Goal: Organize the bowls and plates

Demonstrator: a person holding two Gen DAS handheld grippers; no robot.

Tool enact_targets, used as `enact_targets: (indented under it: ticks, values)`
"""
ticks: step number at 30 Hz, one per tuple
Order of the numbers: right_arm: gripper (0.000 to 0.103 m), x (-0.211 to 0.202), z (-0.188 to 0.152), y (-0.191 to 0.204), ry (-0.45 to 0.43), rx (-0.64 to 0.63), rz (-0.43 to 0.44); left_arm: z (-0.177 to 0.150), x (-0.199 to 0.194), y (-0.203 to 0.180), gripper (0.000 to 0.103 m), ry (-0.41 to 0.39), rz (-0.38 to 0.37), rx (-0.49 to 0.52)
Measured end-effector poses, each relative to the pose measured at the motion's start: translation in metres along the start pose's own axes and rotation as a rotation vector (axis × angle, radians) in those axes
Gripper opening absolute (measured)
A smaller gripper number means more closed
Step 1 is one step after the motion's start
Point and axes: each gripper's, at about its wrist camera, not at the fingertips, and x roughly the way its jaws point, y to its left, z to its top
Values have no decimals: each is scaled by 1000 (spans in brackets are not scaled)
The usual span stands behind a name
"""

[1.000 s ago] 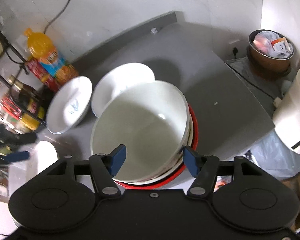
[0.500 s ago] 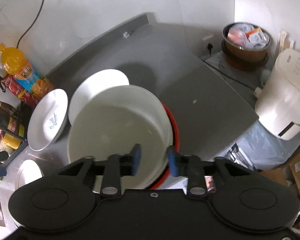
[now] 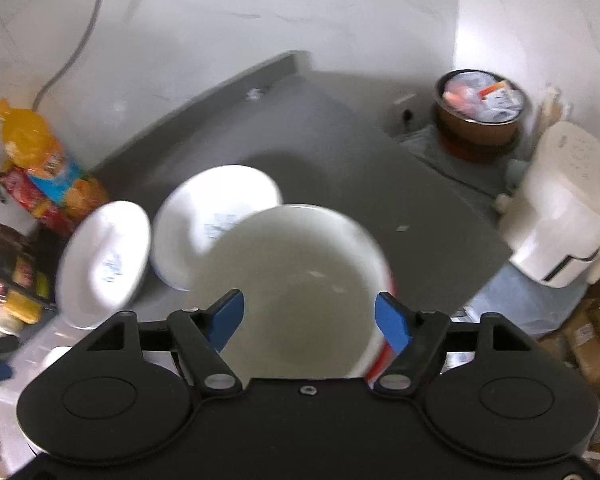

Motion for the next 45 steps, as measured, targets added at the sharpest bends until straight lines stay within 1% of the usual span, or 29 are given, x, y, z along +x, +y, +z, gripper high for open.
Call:
enact_targets:
  ticks: [6, 12, 19, 21, 24, 26, 29, 32, 34, 37, 39, 41, 43, 45]
  values:
    - [72, 3, 5, 45, 0, -36, 79, 14, 1, 22, 70, 2, -1, 2]
    - [72, 7, 8, 88, 10, -77, 134, 28, 3, 42, 70, 6, -2, 5]
    - [72, 15, 8, 118, 21, -114, 160, 38, 8, 58, 70, 15, -2, 6]
    - [72, 19, 8, 125, 35, -108, 171, 39, 10, 60, 70, 24, -2, 8]
    - [72, 24, 7, 136, 64, -81, 217, 40, 14, 59, 70, 33, 3, 33]
    - [72, 24, 5, 146, 62, -104, 218, 41, 17, 57, 70, 38, 6, 37]
    - [72, 28, 3, 157, 81, -135, 234, 43, 19, 54, 70, 38, -12, 26]
    - [72, 34, 6, 167, 94, -184, 242, 44, 24, 49, 70, 37, -8, 27]
    - [72, 40, 10, 172, 103, -208, 254, 46, 25, 46, 70, 34, -3, 13]
    - [72, 51, 19, 178, 109, -245, 269, 49, 28, 44, 70, 11, -15, -9]
    - [72, 60, 27, 183, 129, -266, 284, 50, 32, 43, 70, -1, -12, -35]
    - [71, 68, 34, 187, 144, -294, 302, 51, 39, 42, 69, 3, -14, -72]
    - [71, 76, 41, 192, 147, -336, 298, 51, 48, 40, 69, 10, -19, -100]
    - [71, 86, 49, 195, 168, -346, 309, 50, 58, 37, 67, 18, -11, -133]
